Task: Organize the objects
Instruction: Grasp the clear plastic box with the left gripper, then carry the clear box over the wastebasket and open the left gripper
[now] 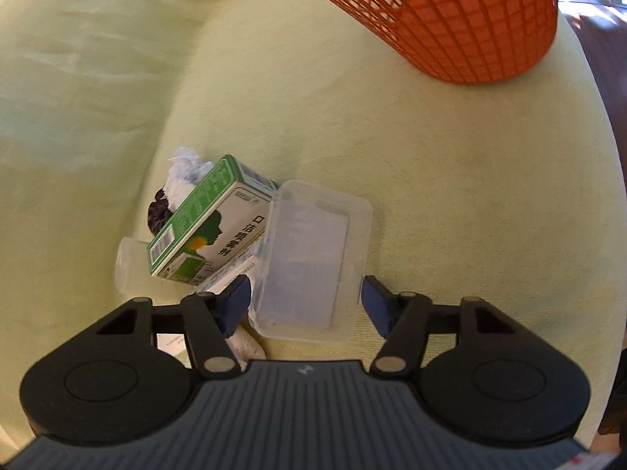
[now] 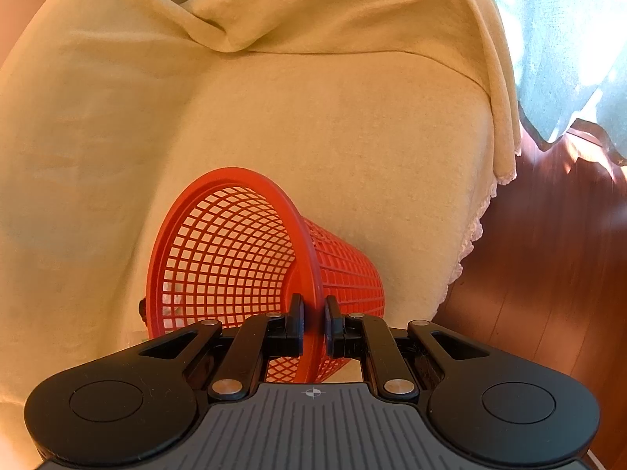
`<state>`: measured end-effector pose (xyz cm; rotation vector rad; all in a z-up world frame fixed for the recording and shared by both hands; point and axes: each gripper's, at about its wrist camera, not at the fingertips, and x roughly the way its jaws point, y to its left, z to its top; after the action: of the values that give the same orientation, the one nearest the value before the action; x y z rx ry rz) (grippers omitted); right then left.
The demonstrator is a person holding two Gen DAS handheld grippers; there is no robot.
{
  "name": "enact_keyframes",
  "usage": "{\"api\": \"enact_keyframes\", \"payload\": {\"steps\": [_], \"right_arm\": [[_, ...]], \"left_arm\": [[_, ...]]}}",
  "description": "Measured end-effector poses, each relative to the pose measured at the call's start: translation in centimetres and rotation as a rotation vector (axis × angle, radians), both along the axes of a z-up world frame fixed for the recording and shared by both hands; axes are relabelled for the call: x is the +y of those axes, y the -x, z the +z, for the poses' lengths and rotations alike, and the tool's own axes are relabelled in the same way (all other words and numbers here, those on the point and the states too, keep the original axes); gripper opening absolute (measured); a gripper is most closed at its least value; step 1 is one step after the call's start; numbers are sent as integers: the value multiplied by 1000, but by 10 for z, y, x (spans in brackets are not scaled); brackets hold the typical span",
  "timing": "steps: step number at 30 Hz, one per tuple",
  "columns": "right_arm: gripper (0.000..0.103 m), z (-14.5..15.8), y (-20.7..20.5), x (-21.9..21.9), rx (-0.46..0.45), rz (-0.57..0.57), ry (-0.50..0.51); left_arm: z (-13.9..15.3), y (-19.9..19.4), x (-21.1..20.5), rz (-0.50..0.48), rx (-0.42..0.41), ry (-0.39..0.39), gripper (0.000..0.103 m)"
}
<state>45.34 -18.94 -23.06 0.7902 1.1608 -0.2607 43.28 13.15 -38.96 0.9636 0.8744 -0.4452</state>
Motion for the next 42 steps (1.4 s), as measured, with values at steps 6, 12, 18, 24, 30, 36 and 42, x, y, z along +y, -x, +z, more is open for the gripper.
{"api": "enact_keyframes", "payload": {"steps": [6, 12, 18, 24, 30, 36, 42], "right_arm": [[6, 0, -3, 2, 2, 21, 24], [6, 0, -9, 3, 4, 55, 53], [6, 2, -16, 6, 1, 102, 80], [6, 4, -19, 13, -3, 143, 106], [6, 4, -22, 12, 3, 152, 104], [6, 7, -25, 18, -8, 184, 118], [6, 8, -26, 20, -16, 200, 125]], "left_arm": [[21, -11, 9, 102, 75, 133, 56], [68, -24, 29, 342, 164, 317, 54], [117, -34, 50, 561, 256, 473, 54], [165, -39, 57, 680, 296, 569, 54], [207, -44, 44, 697, 295, 613, 54], [226, -54, 18, 644, 303, 655, 54], [227, -61, -2, 611, 309, 648, 54]]}}
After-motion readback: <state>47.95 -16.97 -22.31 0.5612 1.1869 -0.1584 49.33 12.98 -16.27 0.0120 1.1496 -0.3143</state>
